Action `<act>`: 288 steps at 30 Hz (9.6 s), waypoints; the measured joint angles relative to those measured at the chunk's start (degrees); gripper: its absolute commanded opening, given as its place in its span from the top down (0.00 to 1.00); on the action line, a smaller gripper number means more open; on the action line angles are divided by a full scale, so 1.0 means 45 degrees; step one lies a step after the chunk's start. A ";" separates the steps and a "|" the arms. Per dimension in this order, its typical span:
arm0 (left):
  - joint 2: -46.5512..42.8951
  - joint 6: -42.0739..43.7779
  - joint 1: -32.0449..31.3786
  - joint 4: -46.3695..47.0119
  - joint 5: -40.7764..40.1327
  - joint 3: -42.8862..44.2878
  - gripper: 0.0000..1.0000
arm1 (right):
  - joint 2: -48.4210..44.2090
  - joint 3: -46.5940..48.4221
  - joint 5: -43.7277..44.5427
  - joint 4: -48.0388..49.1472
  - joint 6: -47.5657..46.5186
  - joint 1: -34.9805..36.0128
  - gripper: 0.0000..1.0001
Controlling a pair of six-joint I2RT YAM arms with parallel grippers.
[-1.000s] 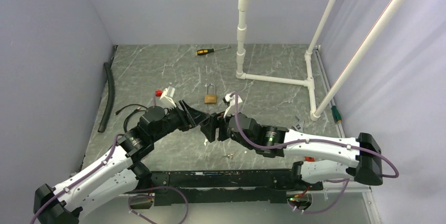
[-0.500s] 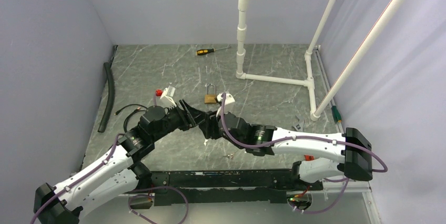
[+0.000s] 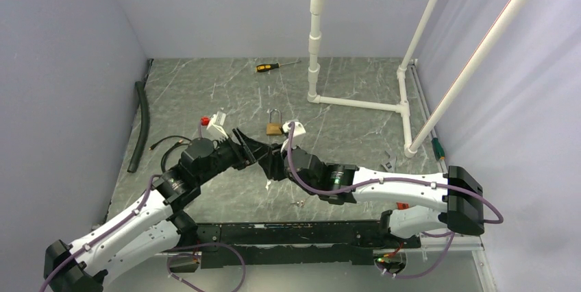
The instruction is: Unlock with the key
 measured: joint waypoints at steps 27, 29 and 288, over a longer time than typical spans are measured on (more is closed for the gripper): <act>-0.6285 0.1025 -0.0053 -0.1705 -0.0194 -0.0879 0.09 | -0.5066 -0.3453 -0.1394 0.2361 0.0010 -0.0102 1.00; -0.6397 0.1093 -0.0049 -0.1443 0.0112 -0.0879 0.10 | -0.5377 -0.3653 -0.1671 0.2730 0.0024 -0.0107 1.00; 0.0369 1.1769 -0.0165 -0.8714 0.1826 0.5702 1.00 | 0.0223 0.1695 -1.3134 -0.0840 0.3283 -0.5513 1.00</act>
